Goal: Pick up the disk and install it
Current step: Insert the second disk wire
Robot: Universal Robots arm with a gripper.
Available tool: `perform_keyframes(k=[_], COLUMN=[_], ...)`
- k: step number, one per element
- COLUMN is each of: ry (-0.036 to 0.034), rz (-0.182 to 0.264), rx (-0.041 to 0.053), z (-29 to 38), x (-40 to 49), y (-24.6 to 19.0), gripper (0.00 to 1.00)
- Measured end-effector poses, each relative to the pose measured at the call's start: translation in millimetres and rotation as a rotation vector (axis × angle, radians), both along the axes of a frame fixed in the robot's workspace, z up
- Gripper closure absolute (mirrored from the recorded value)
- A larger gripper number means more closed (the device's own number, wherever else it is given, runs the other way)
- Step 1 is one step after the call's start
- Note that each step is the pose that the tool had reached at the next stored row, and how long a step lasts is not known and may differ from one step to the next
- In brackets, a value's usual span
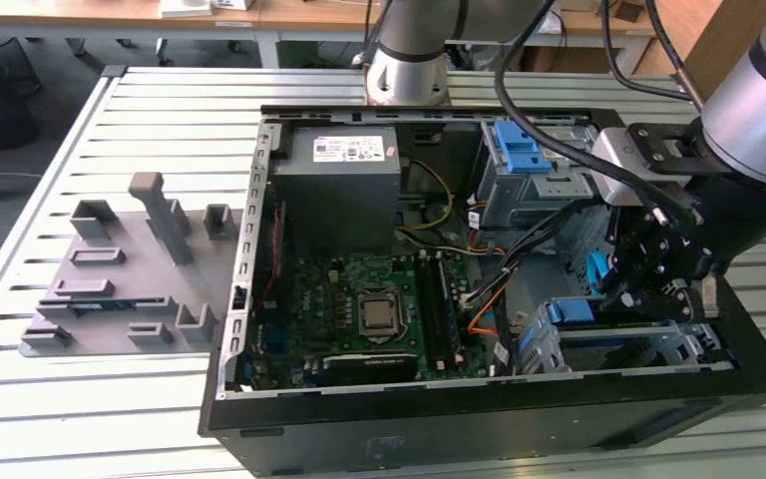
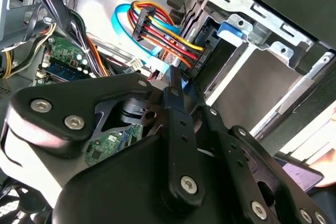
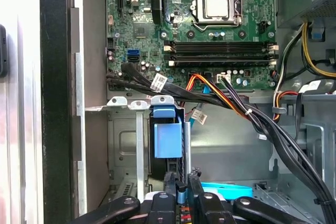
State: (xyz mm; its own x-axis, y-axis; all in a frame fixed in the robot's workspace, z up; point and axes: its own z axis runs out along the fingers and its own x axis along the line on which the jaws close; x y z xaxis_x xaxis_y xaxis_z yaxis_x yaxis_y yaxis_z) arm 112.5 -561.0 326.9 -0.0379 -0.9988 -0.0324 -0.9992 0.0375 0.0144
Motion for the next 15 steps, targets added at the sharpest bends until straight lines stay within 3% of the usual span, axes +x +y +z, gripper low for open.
perform_keyframes(k=[8,10,15], ry=[0.0000,0.0000,0.0000], rz=[0.000,0.000,0.000], rx=[0.0019,0.0019,0.0019], z=[0.5,1.1,5.4], x=[0.0,0.0,0.0], y=[-0.1,0.0,0.0], gripper=[0.75,0.69,0.69])
